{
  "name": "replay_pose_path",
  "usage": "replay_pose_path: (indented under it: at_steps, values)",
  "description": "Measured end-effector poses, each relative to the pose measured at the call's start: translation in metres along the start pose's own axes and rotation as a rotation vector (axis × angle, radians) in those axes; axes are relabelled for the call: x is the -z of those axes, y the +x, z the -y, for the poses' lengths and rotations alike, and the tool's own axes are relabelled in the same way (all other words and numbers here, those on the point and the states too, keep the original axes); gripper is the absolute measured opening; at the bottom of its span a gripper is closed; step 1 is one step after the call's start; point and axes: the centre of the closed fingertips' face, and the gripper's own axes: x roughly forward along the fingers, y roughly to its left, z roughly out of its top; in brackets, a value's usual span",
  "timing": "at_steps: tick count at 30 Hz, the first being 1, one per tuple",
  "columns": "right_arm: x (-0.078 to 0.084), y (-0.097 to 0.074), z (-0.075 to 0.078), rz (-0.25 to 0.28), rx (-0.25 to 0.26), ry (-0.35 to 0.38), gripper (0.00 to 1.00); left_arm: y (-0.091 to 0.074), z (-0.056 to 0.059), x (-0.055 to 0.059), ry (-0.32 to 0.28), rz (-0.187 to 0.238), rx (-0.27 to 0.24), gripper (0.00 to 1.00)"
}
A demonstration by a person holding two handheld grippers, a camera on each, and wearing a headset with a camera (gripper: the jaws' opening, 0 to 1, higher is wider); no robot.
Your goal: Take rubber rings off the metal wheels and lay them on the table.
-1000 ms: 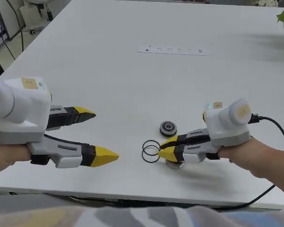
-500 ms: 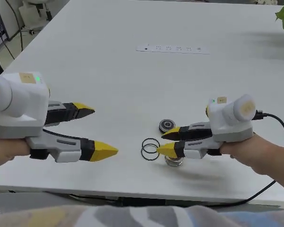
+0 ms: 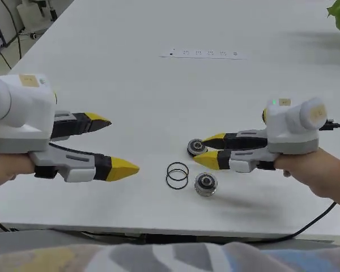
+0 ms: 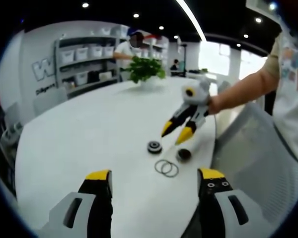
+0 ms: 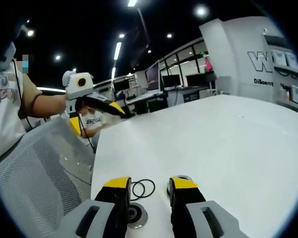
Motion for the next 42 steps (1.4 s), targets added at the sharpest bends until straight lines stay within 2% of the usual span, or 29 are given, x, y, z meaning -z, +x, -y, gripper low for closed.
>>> replay_pose_path:
  at_steps: [11, 21, 32, 42]
  values:
    - [-0.003, -0.014, 0.018, 0.023, 0.048, 0.015, 0.29, 0.016, -0.009, -0.012, 0.030, -0.004, 0.017, 0.70]
    - [0.001, -0.020, 0.032, 0.014, 0.083, 0.013, 0.30, 0.034, -0.016, -0.023, 0.065, -0.002, 0.036, 0.68]
    - [0.010, -0.021, 0.040, -0.009, 0.099, 0.006, 0.29, 0.056, -0.018, -0.019, 0.097, -0.032, 0.061, 0.65]
    - [0.019, -0.015, 0.043, -0.040, 0.104, -0.002, 0.29, 0.082, -0.018, -0.012, 0.102, -0.057, 0.081, 0.61]
